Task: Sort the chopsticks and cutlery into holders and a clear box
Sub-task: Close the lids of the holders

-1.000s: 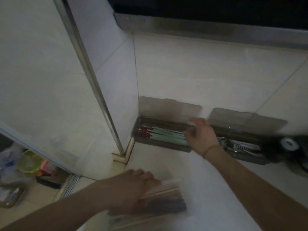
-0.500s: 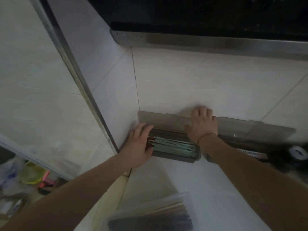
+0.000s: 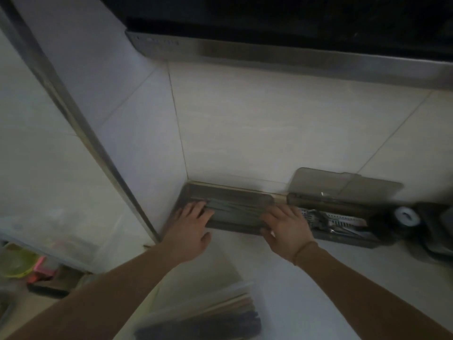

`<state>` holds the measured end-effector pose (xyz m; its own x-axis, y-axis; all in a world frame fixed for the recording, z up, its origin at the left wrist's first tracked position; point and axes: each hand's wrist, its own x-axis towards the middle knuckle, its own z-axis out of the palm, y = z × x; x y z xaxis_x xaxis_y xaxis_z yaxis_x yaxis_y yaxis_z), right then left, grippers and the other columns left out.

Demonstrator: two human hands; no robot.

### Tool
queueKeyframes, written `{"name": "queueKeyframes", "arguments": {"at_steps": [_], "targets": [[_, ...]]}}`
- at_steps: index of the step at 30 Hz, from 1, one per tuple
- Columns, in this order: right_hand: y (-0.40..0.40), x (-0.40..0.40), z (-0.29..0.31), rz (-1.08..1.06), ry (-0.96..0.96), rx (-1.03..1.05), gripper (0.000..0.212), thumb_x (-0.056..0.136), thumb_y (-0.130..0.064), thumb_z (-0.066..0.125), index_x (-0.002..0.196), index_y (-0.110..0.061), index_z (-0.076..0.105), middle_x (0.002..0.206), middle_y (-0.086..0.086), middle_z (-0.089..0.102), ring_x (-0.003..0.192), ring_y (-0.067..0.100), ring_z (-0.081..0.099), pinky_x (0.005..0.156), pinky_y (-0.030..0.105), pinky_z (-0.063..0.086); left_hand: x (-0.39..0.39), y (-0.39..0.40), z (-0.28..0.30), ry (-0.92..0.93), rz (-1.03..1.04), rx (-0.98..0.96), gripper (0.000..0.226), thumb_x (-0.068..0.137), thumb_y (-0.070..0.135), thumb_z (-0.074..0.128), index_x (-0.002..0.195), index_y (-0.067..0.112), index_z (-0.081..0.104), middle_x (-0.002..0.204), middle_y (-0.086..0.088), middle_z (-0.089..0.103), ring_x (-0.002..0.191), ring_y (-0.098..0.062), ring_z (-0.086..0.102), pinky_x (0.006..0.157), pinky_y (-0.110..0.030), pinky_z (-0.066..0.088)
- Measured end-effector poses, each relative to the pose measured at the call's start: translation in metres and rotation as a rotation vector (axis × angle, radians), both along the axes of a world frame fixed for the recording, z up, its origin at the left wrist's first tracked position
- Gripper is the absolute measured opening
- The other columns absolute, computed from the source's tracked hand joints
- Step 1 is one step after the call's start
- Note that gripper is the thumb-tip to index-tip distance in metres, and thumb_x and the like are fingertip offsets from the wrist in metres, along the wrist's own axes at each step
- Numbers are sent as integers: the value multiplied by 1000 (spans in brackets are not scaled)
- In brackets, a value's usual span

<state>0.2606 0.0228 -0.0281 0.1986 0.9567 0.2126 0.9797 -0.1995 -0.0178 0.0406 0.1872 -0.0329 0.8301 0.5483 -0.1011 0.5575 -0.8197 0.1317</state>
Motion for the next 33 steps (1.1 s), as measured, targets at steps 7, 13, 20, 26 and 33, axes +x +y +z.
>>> {"name": "queueKeyframes", "arguments": {"at_steps": [7, 13, 20, 26, 33], "targets": [[-49, 113, 62, -625, 150, 283, 36, 74, -11, 70, 109, -7, 64, 116, 17, 60, 108, 40, 50, 87, 48, 47, 48, -22, 14, -125, 54, -160, 64, 84, 48, 48, 142, 20, 48, 147, -4, 43, 135, -28, 38, 114, -39, 31], [-83, 157, 74, -651, 149, 58, 54, 84, -19, 64, 136, -12, 50, 133, 17, 54, 126, 36, 42, 104, 43, 37, 152, -60, 61, -228, -18, -579, 71, 96, 34, 62, 154, 17, 27, 159, -4, 30, 144, -21, 30, 113, -25, 25], [-88, 168, 71, -563, -25, -68, 38, 88, -28, 60, 126, -24, 57, 127, 3, 57, 115, 30, 46, 92, 40, 38, 216, -75, 75, -428, 149, -857, 65, 98, 33, 59, 153, 16, 29, 154, -4, 36, 140, -23, 37, 114, -34, 32], [-125, 150, 40, -322, -49, -45, 34, 80, -38, 42, 80, -20, 71, 78, 3, 65, 73, 30, 61, 70, 37, 46, 190, -66, 43, -230, 28, -524, 27, 93, 19, 54, 119, 21, 59, 126, -9, 56, 121, -28, 52, 102, -40, 45], [-118, 137, 22, -239, -40, -518, 63, 81, -64, 54, 133, -32, 43, 144, -1, 34, 130, 22, 35, 105, 36, 30, 118, -29, 25, 167, -145, -75, 97, 74, 57, 73, 153, 31, 24, 160, -1, 17, 145, -26, 19, 118, -45, 20]]}}
